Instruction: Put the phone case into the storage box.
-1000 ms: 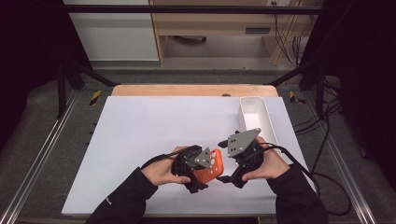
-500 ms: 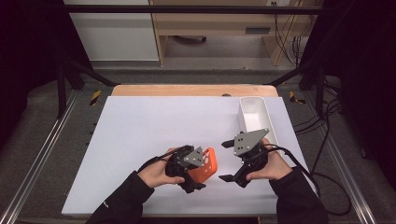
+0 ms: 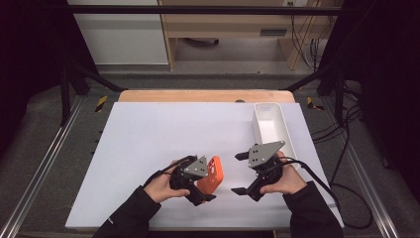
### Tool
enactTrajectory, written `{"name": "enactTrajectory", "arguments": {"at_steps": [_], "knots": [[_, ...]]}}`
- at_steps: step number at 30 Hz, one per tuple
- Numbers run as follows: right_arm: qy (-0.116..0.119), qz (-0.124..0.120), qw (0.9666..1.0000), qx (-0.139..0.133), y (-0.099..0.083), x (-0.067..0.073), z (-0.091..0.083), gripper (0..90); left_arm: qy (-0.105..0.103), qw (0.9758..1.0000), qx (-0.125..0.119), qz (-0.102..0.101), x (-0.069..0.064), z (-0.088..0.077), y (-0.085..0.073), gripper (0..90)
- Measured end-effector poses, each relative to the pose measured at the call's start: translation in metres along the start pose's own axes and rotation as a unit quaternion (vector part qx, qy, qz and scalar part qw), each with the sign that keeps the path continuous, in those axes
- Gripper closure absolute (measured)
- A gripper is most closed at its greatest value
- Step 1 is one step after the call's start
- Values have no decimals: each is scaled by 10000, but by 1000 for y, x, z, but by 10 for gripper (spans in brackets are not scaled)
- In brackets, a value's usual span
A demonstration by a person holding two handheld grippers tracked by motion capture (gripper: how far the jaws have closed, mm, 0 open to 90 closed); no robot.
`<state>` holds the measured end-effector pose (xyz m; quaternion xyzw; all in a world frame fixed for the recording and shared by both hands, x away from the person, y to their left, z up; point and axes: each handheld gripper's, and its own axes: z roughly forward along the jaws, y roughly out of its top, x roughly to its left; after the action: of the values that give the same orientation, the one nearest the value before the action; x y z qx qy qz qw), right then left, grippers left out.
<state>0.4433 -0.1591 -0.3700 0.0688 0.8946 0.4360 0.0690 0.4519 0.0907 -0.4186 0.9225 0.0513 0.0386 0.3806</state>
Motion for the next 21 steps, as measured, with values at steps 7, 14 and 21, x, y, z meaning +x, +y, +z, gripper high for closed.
{"name": "enactTrajectory", "arguments": {"at_steps": [7, 14, 21], "knots": [[48, 94, 9998, -148, -8, 2, 7, 24, 23, 9999, -119, -34, -1, 3, -7, 141], [69, 113, 9997, -206, -10, 4, 11, 25, 62, 9994, -331, -41, -3, 3, -9, 141], [102, 121, 9995, -287, -10, 5, 11, 23, 61, 9988, -488, -17, -4, 4, -9, 141]]}}
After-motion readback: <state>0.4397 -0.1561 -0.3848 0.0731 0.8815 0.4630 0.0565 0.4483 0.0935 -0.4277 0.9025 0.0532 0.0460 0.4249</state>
